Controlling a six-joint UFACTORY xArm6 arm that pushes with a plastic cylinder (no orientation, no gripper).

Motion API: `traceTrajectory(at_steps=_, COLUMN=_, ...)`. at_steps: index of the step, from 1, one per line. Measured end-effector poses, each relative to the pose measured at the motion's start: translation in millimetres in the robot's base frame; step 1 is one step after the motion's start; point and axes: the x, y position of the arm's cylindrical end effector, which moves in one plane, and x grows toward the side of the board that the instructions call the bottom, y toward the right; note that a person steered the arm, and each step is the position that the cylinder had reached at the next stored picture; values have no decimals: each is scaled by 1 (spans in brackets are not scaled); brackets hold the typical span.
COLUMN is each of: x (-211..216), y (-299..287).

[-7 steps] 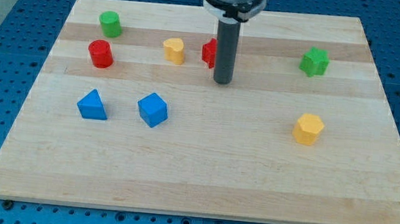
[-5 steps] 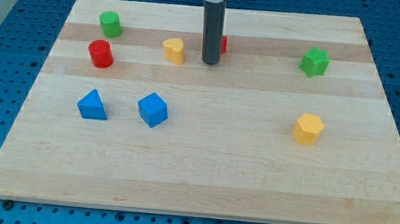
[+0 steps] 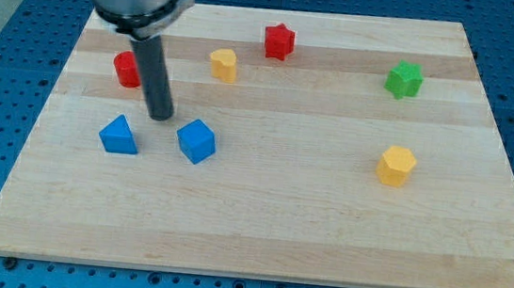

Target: Locate your arm at the bottom left of the red circle

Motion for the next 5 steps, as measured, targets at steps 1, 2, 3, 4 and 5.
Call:
traceTrajectory(at_steps=1, x=0, y=-28)
traceTrajectory(at_steps=2, x=0, y=-61)
traceTrajectory(at_steps=3, x=0, y=-81)
traceTrajectory(at_steps=4, x=0, y=-90)
traceTrajectory(at_steps=5, x=-10, y=-90)
